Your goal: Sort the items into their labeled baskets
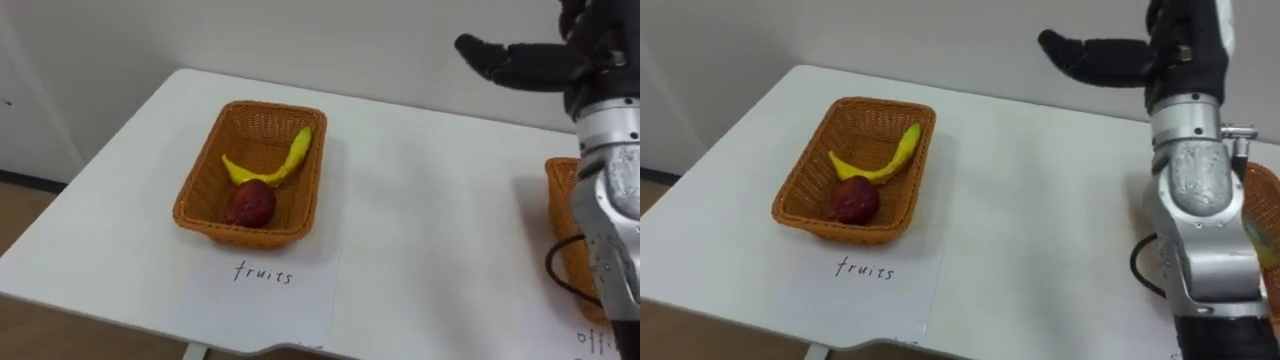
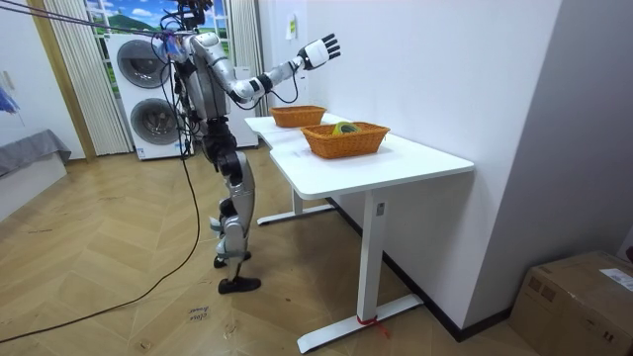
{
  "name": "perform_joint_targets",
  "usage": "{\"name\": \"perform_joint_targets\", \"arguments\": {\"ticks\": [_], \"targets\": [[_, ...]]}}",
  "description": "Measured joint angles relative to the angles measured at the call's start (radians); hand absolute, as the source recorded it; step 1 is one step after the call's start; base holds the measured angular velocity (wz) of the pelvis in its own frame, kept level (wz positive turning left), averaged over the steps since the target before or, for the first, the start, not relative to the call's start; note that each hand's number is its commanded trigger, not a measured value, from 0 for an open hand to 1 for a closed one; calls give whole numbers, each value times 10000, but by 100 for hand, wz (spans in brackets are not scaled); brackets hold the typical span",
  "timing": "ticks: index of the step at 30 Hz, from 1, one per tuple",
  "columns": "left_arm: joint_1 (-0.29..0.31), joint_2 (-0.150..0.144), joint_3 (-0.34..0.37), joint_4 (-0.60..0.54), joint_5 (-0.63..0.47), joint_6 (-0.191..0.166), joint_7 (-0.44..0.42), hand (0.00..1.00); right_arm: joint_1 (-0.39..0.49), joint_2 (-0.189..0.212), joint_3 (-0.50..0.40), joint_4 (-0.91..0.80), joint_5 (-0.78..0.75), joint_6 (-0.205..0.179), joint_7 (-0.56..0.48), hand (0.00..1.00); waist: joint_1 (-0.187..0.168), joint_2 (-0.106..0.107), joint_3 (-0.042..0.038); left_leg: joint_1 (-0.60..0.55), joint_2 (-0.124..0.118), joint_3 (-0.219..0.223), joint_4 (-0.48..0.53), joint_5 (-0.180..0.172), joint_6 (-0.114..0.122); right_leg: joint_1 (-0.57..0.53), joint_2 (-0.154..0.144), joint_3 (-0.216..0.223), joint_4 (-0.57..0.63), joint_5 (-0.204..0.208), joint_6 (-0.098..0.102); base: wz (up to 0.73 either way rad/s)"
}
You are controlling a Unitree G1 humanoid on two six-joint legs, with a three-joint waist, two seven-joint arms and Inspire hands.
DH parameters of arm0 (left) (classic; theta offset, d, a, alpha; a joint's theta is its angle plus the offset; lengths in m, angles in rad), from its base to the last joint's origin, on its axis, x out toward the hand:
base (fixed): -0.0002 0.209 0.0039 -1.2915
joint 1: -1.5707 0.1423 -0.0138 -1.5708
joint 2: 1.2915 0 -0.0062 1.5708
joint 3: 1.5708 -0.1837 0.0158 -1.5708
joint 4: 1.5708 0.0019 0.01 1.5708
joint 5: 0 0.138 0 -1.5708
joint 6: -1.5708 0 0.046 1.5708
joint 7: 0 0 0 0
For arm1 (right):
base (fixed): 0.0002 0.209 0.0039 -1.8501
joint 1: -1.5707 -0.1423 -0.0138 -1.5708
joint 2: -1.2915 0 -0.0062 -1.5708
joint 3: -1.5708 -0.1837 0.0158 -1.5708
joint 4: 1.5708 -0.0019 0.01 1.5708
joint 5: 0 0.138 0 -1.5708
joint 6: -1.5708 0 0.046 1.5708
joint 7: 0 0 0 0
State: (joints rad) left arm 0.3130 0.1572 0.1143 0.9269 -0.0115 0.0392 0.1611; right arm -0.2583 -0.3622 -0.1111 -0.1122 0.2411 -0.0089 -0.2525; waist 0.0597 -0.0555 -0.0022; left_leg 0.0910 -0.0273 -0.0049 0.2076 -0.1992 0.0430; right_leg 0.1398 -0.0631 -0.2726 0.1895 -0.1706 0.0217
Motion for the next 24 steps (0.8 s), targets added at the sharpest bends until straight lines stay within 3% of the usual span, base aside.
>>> {"name": "perform_joint_targets", "arguments": {"ticks": [3, 8, 14, 15, 21, 24], "targets": [[79, -3, 11, 88, 22, -47, -91, 0, 340, -3, -471, -536, 21, -35, -227, 0, -280, -56, -8, 57, -15, 10, -63, 0, 1, 18, 5, 24, -9, 1, -1, -3], [240, -38, 68, 171, -98, -54, -136, 0, 1148, -3, -1436, -688, 198, -287, -880, 0, -429, -183, -61, 87, 33, 185, -107, -37, 1, -40, 53, 232, -7, 1, -1, -9], [424, -135, 378, 161, -730, -54, -110, 0, 1601, -4, -2509, -688, 276, -294, -2360, 0, -695, -103, -22, 148, 149, 447, -95, -127, -3, -92, 103, 487, 3, 1, -1, -13], [423, -136, 378, 154, -730, -54, -82, 0, 1865, -2, -2649, -687, 284, -364, -2612, 0, -822, -58, 9, 168, 144, 452, -94, -139, -7, -75, 113, 489, 5, 1, -1, -7], [542, -193, 410, 146, -1056, -69, 290, 0, 3500, 50, -3218, -684, 1649, -478, -3824, 0, -1160, 15, 11, 185, 212, 682, -117, -222, -28, -192, 194, 801, -4, 2, -2, -15], [535, -210, 707, 148, -1113, -173, 335, 0, 4052, 409, -3970, -539, 2516, -653, -4406, 0, -1341, 46, 12, 177, 165, 744, -138, -257, -27, -236, 203, 849, -10, 1, -1, -8]]}}
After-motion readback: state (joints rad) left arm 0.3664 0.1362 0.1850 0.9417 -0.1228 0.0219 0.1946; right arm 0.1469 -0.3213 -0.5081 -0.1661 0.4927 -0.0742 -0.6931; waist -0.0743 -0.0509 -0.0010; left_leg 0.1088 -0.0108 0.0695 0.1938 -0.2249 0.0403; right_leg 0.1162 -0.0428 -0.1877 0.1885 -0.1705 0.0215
